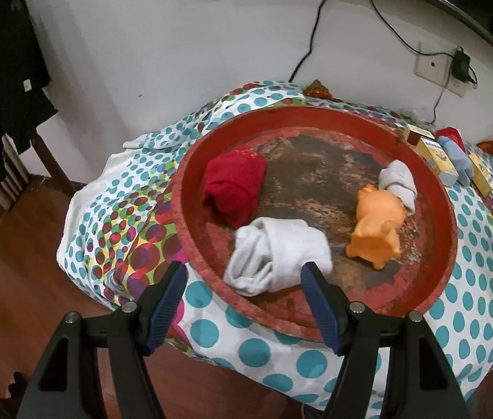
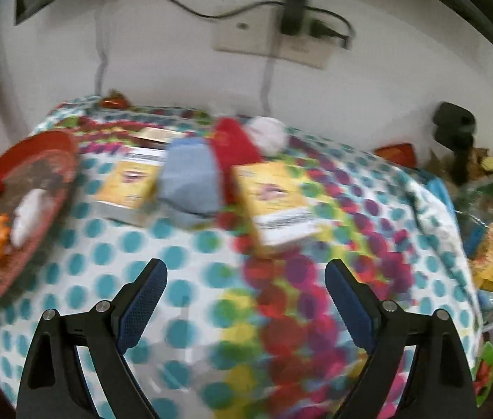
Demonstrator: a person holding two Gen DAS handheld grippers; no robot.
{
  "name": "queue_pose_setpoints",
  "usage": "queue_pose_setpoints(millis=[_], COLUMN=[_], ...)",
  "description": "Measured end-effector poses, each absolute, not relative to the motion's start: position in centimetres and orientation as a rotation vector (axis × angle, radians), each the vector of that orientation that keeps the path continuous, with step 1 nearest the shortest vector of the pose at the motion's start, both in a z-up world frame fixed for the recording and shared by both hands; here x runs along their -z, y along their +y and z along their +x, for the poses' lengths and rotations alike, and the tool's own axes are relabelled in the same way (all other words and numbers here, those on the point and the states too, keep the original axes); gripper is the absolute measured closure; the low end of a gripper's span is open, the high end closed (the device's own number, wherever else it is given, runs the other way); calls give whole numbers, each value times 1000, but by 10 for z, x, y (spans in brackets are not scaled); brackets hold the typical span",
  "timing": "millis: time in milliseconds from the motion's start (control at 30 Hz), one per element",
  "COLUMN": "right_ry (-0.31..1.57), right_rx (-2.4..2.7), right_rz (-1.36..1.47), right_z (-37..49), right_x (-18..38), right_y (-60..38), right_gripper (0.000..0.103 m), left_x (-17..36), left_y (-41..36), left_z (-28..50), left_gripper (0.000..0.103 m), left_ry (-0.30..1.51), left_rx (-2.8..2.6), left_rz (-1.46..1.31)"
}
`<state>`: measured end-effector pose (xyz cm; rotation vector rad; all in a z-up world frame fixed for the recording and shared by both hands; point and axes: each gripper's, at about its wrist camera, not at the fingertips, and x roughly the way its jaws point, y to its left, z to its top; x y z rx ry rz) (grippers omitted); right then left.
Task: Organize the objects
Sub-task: 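Grasp the yellow medicine box with the left gripper while the right gripper grasps another yellow box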
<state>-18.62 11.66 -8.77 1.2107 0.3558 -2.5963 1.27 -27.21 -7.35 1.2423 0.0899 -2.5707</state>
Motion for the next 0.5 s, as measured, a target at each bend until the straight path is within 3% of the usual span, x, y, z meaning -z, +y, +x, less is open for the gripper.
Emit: queue_pose_setpoints(millis=[500], right_ry=[393], right_rx=[2564], right_rz=[1227], right_z=[-250], right_x=[122], right_y=[124], right_gripper=[12], left_x=[45], left_y=[-212], left_z=[-5], left_gripper=[33], left_ry=[-22], left_rx=[2651], left_rz=[1266])
